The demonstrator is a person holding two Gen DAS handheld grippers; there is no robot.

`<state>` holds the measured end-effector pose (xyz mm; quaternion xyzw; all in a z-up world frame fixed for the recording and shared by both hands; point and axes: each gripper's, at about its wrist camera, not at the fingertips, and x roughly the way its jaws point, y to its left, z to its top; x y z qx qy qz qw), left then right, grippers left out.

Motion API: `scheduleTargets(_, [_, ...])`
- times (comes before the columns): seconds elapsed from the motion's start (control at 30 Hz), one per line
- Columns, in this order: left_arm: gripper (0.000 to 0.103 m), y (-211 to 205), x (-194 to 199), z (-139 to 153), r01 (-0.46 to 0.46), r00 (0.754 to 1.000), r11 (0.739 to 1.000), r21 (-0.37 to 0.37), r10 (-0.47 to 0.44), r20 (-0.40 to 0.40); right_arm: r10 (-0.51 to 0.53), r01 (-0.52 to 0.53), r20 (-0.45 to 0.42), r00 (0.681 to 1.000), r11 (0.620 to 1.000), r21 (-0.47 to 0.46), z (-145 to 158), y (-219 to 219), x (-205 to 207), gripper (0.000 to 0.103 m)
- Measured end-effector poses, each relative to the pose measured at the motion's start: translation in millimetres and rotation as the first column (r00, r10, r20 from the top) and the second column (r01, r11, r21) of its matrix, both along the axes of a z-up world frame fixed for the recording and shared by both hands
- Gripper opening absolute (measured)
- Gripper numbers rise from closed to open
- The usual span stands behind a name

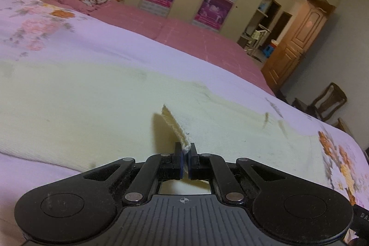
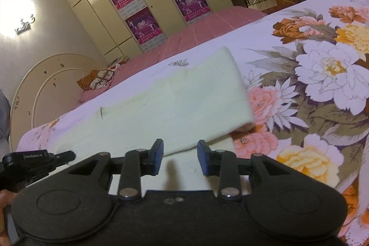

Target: Fold small clothes

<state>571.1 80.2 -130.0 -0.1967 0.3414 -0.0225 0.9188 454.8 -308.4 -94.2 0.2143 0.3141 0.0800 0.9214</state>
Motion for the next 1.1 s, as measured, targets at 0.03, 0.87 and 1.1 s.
scheduleTargets(0.03, [0.003,6,0,0,-0.01,1.0,1.0,0.004,0.01,0.003,0.001,-0.001,-0.002,1.0,1.0,0.003,-1,0,1,0.034])
scheduleTargets(0.87, [0.004,43,-10,-17,-0.044,0.999,0.999,0.012,0.044,-0.007,-0.099,0.103,-0.05,0.994,0.992,0.074,-18,-21,23,0.006])
scheduleTargets(1.1, [0.004,37,-11,-18,-0.042,0.999,0.995,0.088,0.042,-0.001,-0.093,0.097,-0.06,0.994,0.994,0.055,-20,-21,24,0.003])
